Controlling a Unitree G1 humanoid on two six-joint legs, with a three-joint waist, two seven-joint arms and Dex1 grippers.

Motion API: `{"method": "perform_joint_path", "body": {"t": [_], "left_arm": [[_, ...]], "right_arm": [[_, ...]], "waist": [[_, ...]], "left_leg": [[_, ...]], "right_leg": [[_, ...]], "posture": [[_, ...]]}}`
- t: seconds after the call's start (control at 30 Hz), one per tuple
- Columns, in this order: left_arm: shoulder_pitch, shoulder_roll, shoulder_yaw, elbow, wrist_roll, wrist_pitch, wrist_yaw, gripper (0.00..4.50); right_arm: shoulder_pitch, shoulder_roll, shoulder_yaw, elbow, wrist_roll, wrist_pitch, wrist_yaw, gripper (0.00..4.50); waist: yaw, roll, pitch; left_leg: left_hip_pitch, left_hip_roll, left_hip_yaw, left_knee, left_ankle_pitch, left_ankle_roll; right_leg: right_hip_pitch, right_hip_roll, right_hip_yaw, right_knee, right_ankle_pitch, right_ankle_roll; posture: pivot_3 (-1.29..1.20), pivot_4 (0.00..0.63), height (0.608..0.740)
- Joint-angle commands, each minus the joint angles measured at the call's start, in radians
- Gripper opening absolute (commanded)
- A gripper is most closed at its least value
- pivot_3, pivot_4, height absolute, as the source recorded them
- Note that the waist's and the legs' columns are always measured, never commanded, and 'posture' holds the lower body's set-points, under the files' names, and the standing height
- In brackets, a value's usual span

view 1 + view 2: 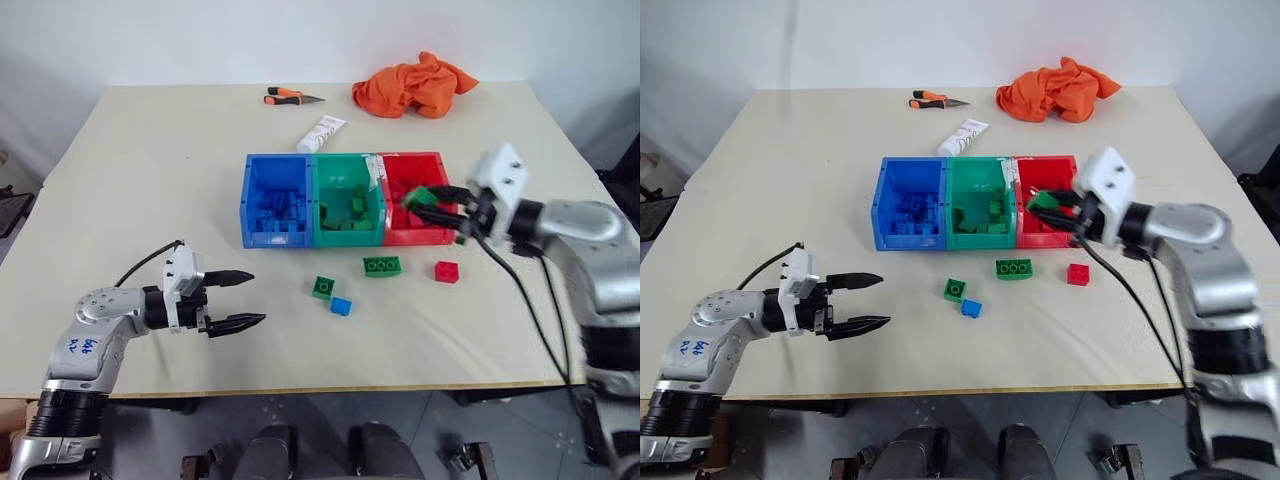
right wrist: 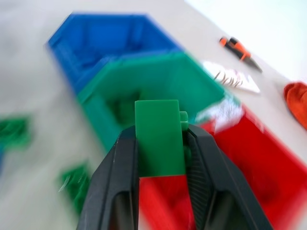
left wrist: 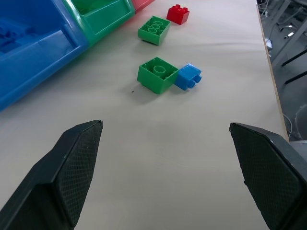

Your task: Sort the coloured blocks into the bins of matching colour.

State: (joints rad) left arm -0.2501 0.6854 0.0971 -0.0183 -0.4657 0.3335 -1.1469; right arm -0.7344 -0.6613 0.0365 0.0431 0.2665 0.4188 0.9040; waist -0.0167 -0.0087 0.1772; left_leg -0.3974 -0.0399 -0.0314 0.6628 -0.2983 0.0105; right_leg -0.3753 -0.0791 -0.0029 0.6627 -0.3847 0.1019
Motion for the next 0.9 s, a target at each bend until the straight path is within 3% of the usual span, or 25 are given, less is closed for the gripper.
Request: {"method": "perform_joint_path", "body": {"t": [0.03, 0.1, 0.3, 0.47, 0.53, 0.7, 0.9], "left_arm": [[-0.006, -0.005, 0.013, -0.019, -0.004, -0.016, 0.020, 4.50], [0.002, -0.007, 0.019, -0.033, -0.009, -0.013, 0.032, 4.50], [0.045, -0.002, 0.040, -0.072, -0.020, -0.010, 0.059, 4.50], [0.058, -0.003, 0.042, -0.086, -0.025, -0.005, 0.068, 4.50], [0.052, -0.004, 0.036, -0.081, -0.025, -0.005, 0.066, 4.50], [-0.001, -0.006, 0.007, -0.031, -0.014, -0.013, 0.039, 4.50], [-0.075, 0.001, -0.020, 0.056, 0.003, -0.035, -0.012, 4.50]], "right_arm": [[-0.114, 0.088, 0.054, 0.205, -0.078, -0.102, -0.041, 0.90], [-0.174, 0.141, 0.069, 0.324, -0.105, -0.159, -0.053, 0.90], [-0.289, 0.238, 0.066, 0.561, -0.153, -0.284, -0.096, 2.84], [-0.268, 0.208, 0.037, 0.503, -0.139, -0.346, -0.056, 4.47], [-0.219, 0.172, 0.024, 0.407, -0.113, -0.331, -0.011, 4.47], [0.068, -0.022, -0.068, 0.030, 0.023, -0.192, 0.138, 4.47], [0.481, -0.240, -0.368, -0.306, 0.176, 0.010, 0.182, 4.47]], "waist": [[-0.001, 0.000, 0.000], [-0.005, 0.000, 0.000], [-0.018, 0.000, 0.000], [-0.014, 0.000, 0.000], [-0.011, 0.000, 0.000], [0.010, 0.000, 0.000], [0.019, 0.001, 0.000]], "left_leg": [[-0.001, 0.000, 0.000, 0.000, 0.000, 0.000], [-0.001, 0.000, -0.001, 0.000, 0.000, 0.000], [-0.003, 0.000, -0.002, 0.000, 0.000, 0.000], [-0.003, 0.000, -0.004, 0.001, 0.000, 0.000], [-0.004, 0.000, -0.004, 0.001, 0.000, 0.000], [-0.006, -0.001, -0.011, 0.002, 0.000, 0.000], [-0.007, -0.001, -0.010, 0.002, 0.000, 0.000]], "right_leg": [[-0.001, 0.000, -0.001, 0.000, 0.000, 0.000], [-0.001, 0.000, -0.001, 0.001, 0.000, 0.000], [-0.002, 0.000, -0.005, 0.005, 0.000, 0.000], [-0.002, 0.000, -0.006, 0.006, 0.000, 0.000], [-0.002, 0.000, -0.006, 0.006, 0.000, 0.000], [-0.001, -0.001, -0.008, 0.005, 0.000, 0.000], [0.001, 0.000, -0.008, 0.000, 0.000, 0.000]], "posture": [[0.00, 0.150, 0.740], [0.00, 0.150, 0.740], [0.00, 0.150, 0.740], [0.00, 0.150, 0.740], [0.00, 0.150, 0.740], [0.00, 0.150, 0.740], [0.00, 0.150, 0.740]]}}
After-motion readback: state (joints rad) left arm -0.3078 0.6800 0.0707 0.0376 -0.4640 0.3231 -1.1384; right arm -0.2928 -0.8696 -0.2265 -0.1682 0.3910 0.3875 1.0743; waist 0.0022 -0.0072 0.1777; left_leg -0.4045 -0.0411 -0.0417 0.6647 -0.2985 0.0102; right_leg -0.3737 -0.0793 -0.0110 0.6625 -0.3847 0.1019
